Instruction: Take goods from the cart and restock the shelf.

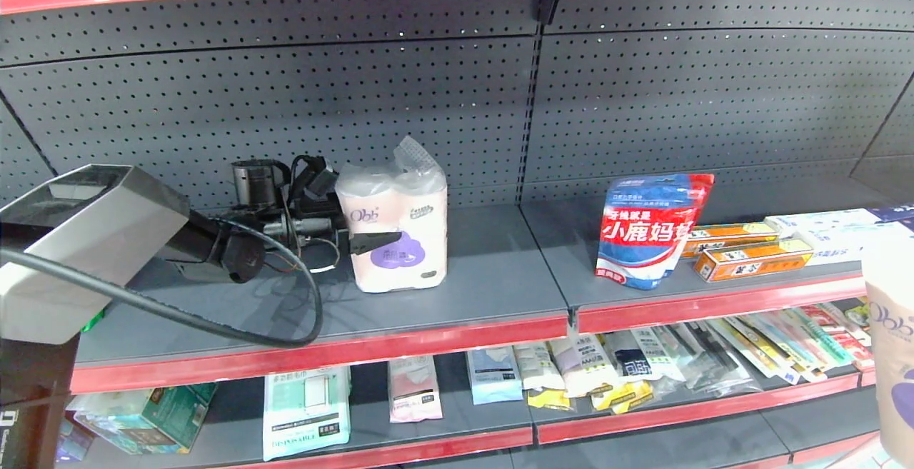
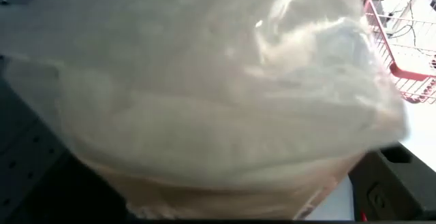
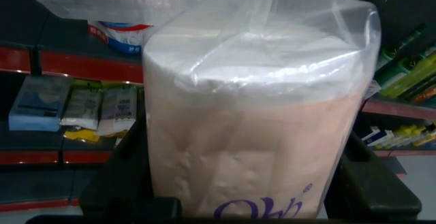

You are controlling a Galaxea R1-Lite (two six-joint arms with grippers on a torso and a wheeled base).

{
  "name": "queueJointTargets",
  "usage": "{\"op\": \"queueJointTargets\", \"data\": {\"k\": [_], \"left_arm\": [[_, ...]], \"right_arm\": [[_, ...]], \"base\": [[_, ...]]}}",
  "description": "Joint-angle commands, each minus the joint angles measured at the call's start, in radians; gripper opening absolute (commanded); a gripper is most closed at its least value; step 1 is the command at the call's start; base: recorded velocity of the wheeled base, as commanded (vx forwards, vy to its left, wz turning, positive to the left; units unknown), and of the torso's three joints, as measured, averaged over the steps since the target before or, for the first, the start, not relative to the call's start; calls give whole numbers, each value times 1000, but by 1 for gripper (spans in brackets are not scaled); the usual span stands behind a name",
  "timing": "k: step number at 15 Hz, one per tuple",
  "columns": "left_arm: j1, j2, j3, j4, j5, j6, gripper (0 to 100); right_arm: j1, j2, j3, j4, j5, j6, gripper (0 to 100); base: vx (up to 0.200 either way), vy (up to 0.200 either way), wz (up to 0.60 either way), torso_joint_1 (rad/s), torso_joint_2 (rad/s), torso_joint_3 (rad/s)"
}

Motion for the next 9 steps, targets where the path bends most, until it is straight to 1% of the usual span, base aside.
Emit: {"op": "queueJointTargets", "data": {"k": [1, 3, 4, 5, 6, 9], "left_arm": [[-7, 19, -18, -1, 2, -1, 100], [-8, 20, -16, -1, 0, -12, 100], [-16, 19, -10, -1, -3, -49, 100], [-16, 19, -15, -1, -3, -70, 100], [-16, 17, -13, -1, -4, -80, 100], [-17, 17, -12, -6, -4, -81, 100]], "right_arm": [[0, 2, 1, -1, 1, 0, 0], [0, 3, 1, -1, 1, 0, 0], [0, 3, 2, -1, 1, 0, 0], [0, 3, 2, -1, -1, 0, 0], [0, 3, 2, -1, -1, -1, 0], [0, 3, 2, -1, 1, 0, 0]], "base": [[0, 0, 0, 0, 0, 0], [0, 0, 0, 0, 0, 0], [0, 0, 0, 0, 0, 0], [0, 0, 0, 0, 0, 0], [0, 0, 0, 0, 0, 0], [0, 0, 0, 0, 0, 0]]}}
